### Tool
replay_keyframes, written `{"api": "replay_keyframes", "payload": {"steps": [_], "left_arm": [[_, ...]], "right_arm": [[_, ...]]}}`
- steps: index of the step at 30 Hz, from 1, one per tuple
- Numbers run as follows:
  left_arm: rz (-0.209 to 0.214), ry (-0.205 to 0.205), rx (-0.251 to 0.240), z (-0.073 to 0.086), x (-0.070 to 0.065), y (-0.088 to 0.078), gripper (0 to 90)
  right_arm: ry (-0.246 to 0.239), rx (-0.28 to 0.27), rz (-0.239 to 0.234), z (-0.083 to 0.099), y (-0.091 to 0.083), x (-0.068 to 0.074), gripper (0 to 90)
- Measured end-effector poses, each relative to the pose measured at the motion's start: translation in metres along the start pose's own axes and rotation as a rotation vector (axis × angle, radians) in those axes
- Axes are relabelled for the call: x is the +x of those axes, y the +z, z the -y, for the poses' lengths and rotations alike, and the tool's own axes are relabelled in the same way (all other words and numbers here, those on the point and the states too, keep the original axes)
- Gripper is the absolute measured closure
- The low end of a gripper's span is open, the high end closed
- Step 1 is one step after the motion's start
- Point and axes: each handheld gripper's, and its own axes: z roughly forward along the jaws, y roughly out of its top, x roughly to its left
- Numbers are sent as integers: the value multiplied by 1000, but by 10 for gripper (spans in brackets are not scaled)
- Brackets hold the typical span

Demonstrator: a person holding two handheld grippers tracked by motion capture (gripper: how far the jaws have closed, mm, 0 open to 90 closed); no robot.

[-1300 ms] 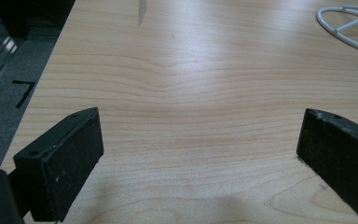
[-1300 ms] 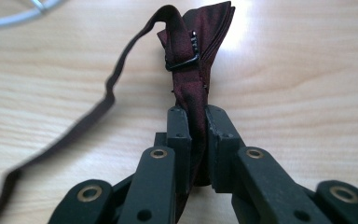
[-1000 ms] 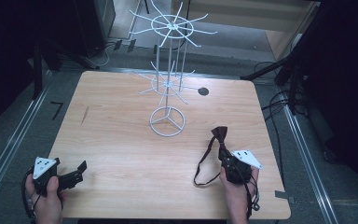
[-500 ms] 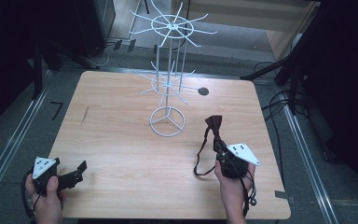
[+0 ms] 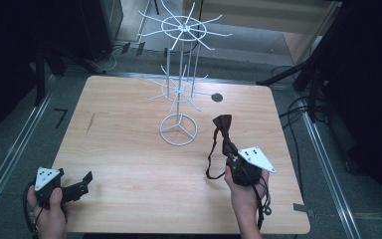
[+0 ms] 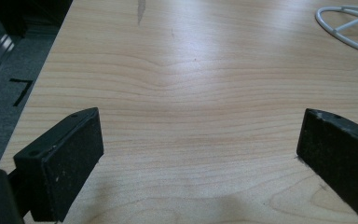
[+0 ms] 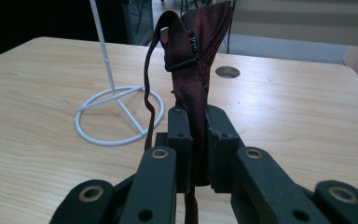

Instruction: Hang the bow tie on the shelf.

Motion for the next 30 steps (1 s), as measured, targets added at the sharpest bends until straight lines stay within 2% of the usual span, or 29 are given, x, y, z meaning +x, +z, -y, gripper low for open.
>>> {"api": "replay_keyframes", "payload": {"steps": [30], "left_arm": [[1,0,9,0,1,0,8]], "right_arm": [[-11,-76,-50,-46,8,27,837]]}}
